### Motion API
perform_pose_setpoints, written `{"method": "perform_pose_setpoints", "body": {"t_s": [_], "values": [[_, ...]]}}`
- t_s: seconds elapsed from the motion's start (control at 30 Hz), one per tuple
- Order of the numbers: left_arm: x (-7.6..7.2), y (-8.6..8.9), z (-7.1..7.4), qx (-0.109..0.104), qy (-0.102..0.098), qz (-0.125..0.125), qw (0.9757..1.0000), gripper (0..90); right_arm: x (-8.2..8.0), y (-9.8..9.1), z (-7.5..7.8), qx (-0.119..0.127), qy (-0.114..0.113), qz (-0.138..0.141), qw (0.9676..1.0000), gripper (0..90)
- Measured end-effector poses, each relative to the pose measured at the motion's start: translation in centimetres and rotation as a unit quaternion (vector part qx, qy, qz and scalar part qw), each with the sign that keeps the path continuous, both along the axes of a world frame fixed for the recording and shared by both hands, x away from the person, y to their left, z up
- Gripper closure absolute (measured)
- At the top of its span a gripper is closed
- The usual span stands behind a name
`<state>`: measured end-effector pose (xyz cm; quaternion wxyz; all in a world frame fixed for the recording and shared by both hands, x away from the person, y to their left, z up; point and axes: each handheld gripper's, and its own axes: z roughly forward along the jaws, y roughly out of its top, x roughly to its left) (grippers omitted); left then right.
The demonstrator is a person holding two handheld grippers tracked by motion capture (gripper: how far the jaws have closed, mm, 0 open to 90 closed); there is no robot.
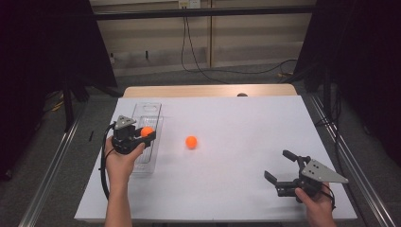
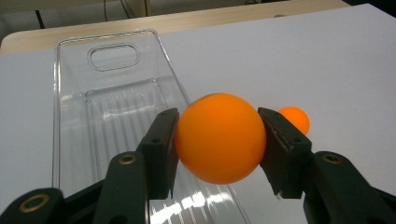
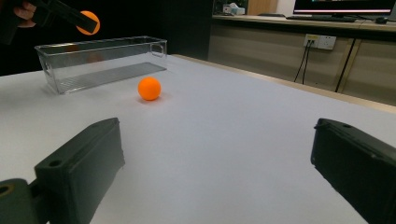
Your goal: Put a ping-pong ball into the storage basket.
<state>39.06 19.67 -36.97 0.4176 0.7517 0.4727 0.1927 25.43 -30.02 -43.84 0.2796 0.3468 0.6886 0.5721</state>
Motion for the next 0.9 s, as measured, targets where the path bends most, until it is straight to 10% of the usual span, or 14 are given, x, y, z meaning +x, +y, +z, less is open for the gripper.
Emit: {"method": "perform_pose_setpoints", "body": {"t_s": [0.9], "values": [[0.7,1.2,-1.6,0.029,0.012,0.035,0.9989,50.5,0.0,0.0,0.0,0.0,-0.001,0.0,1.0,1.9]]}}
